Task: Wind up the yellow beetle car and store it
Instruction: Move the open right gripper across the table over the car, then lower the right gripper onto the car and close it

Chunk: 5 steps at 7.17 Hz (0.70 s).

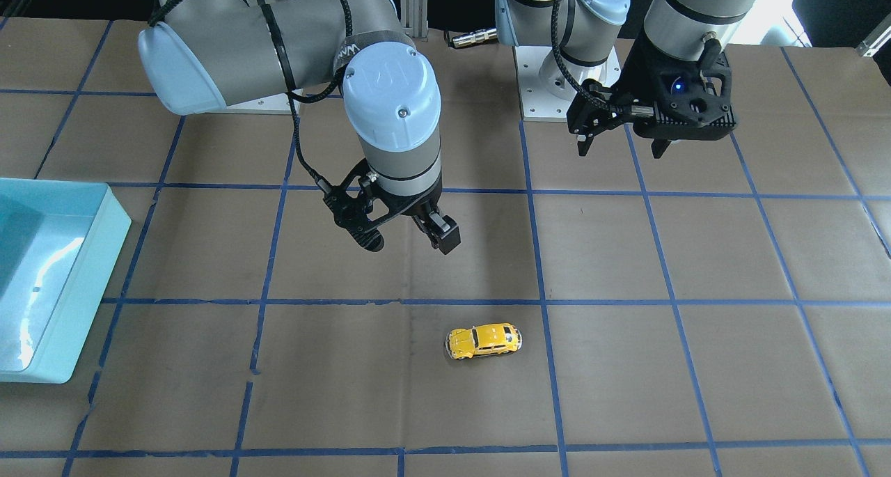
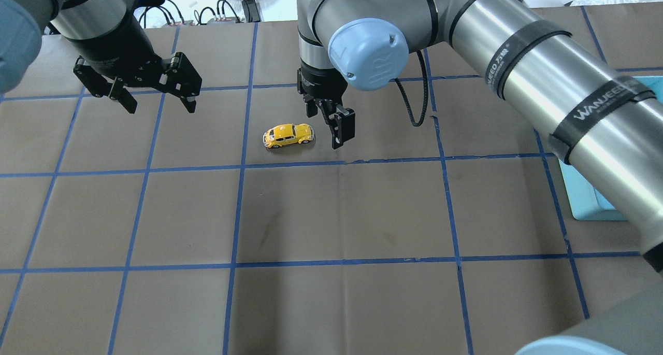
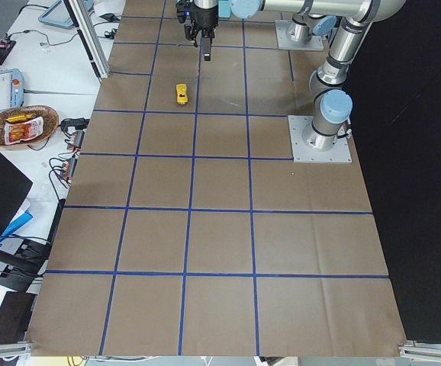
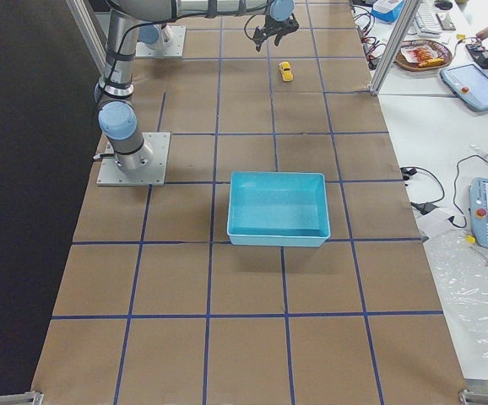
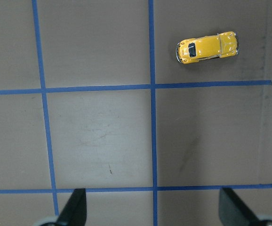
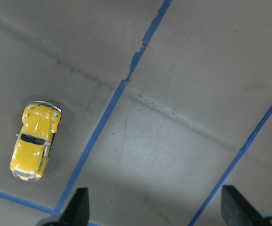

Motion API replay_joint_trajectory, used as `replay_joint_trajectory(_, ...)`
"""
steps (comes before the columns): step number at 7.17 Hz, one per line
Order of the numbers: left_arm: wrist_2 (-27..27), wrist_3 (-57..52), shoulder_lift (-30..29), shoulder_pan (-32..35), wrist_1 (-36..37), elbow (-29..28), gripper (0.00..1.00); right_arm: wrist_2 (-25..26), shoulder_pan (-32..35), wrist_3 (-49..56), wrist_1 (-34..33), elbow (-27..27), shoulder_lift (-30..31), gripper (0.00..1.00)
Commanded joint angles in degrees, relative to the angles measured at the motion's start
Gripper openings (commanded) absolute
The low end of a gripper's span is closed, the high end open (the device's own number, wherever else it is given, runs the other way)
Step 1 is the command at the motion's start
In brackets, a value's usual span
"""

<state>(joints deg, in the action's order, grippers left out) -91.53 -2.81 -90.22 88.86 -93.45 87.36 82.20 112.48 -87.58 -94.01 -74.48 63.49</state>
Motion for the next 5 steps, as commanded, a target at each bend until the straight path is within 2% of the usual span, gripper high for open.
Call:
replay_joint_trajectory(1,0.04,0.0,0.22,0.0,-0.07,0.0,1.0,-0.64,0.9,-19.62,-3.62,2.4,-3.71,0.99)
replay_joint_trajectory(2,-0.05,-0.09,0.14,0.0,-0.07,0.0,1.0,-0.03,0.99,-20.61,-3.73,2.93,-5.56,0.99)
replay_joint_trajectory(5,0.21,-0.18,0.05,-2.44,-0.07,0.0,1.0,-0.9,1.96,-36.75,-7.06,6.52,-11.18,0.99)
